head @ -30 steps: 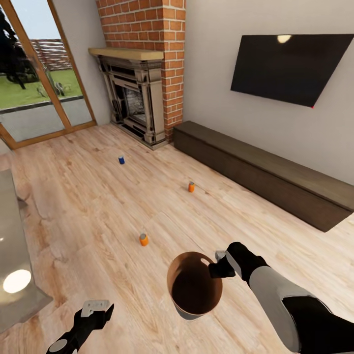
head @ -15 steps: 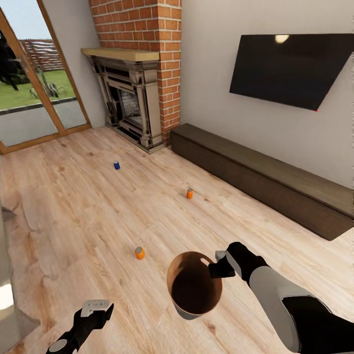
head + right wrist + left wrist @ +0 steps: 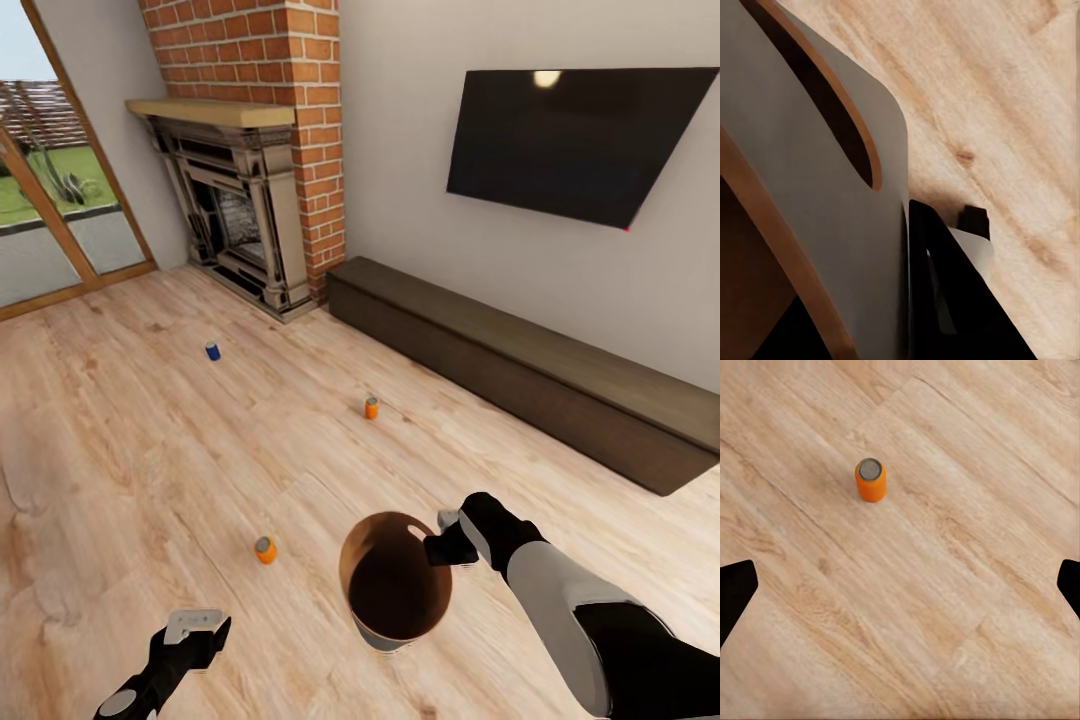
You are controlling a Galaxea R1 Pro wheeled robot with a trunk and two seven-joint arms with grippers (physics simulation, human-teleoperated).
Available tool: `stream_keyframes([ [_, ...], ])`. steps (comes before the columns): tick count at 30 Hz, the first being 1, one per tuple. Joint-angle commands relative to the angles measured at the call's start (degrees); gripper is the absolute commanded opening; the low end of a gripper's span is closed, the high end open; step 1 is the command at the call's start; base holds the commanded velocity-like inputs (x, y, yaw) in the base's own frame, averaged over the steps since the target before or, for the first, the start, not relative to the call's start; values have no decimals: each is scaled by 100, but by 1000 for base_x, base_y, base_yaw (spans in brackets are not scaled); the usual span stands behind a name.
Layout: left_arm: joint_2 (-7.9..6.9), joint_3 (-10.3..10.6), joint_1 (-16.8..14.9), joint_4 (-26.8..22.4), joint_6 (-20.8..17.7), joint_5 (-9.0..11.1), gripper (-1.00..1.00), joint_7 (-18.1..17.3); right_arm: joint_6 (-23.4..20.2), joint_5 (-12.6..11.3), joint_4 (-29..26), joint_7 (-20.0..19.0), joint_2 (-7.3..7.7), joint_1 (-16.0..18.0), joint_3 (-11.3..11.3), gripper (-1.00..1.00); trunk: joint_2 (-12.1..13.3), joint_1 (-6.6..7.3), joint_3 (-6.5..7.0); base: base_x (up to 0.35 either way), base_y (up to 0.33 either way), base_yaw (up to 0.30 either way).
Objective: Put the three can of soda from the living room inside the tash can in the kitchen.
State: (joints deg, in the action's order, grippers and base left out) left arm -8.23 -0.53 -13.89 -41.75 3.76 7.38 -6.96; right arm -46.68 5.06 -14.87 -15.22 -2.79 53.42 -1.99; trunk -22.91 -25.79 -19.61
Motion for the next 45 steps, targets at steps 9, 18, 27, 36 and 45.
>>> stream_keyframes([
  [9,-2,-5,0,0,3,18,100,-22,-17,-128,1,-36,-2,1,32,-100,-1,0,0,324,22,-7],
  [18,1,-2,0,0,10,14,100,-11,-17,-128,1,-34,-2,1,32,-100,-1,0,0,297,133,-1],
  [27,-1,0,0,0,14,3,100,1,-9,-129,1,-42,-5,1,12,-100,-1,0,0,294,135,0],
  [36,3,8,0,0,19,0,100,9,-8,-128,1,-43,-5,1,-33,-100,-1,0,0,316,42,0],
  [45,5,9,0,0,20,-8,100,10,-8,-128,1,-43,-3,1,-38,-100,-1,0,0,323,3,0],
])
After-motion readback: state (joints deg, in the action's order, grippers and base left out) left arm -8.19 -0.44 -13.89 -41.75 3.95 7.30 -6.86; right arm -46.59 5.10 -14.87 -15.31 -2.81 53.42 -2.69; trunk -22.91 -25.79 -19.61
